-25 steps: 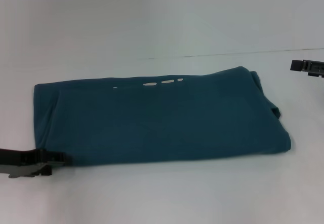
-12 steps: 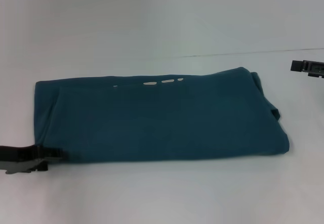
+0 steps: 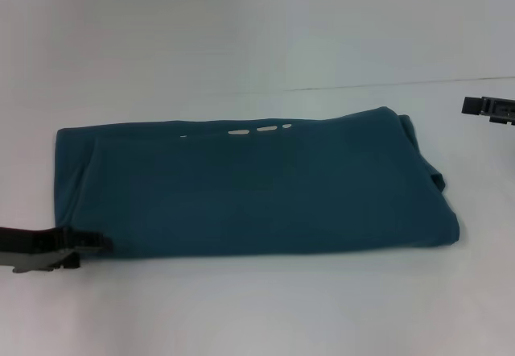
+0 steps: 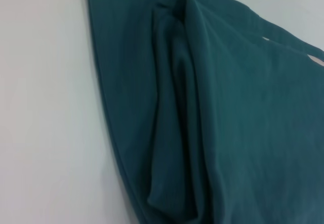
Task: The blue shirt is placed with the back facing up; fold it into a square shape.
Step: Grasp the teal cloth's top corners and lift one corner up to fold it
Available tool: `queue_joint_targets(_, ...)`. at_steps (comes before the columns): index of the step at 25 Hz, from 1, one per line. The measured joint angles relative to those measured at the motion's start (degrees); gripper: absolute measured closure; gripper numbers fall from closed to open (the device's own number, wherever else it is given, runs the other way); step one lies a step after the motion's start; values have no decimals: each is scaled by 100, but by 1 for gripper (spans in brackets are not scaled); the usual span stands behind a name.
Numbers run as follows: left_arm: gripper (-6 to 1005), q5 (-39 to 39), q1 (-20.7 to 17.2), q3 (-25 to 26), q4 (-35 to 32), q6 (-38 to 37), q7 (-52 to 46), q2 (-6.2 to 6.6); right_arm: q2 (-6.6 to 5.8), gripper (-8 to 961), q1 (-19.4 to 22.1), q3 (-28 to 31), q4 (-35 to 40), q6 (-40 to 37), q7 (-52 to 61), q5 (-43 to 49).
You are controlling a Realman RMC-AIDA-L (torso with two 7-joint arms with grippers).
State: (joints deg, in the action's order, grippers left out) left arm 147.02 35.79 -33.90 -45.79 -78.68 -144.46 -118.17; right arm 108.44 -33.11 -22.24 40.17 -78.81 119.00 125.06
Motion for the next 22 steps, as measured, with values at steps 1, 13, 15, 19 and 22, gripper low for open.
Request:
queue_joint_targets(1, 335, 1, -5, -1, 0, -1, -1, 0, 0, 31, 5, 0, 0, 0, 0, 0)
queue_joint_targets(13, 351, 3, 4, -2, -12, 110, -2, 16, 18, 33, 57, 8, 0, -3, 0, 0)
queue_joint_targets(15, 354, 3, 5, 8, -12, 111, -3, 18, 18, 33, 58, 9, 0, -3, 0, 0)
queue_joint_targets(19, 359, -13, 17, 36, -24, 135, -5, 22, 18, 34, 59, 9, 0, -2, 0, 0)
queue_joint_targets(22, 363, -29, 27, 28, -26, 160, -6, 22, 21, 34, 59, 9, 0, 0, -1, 0)
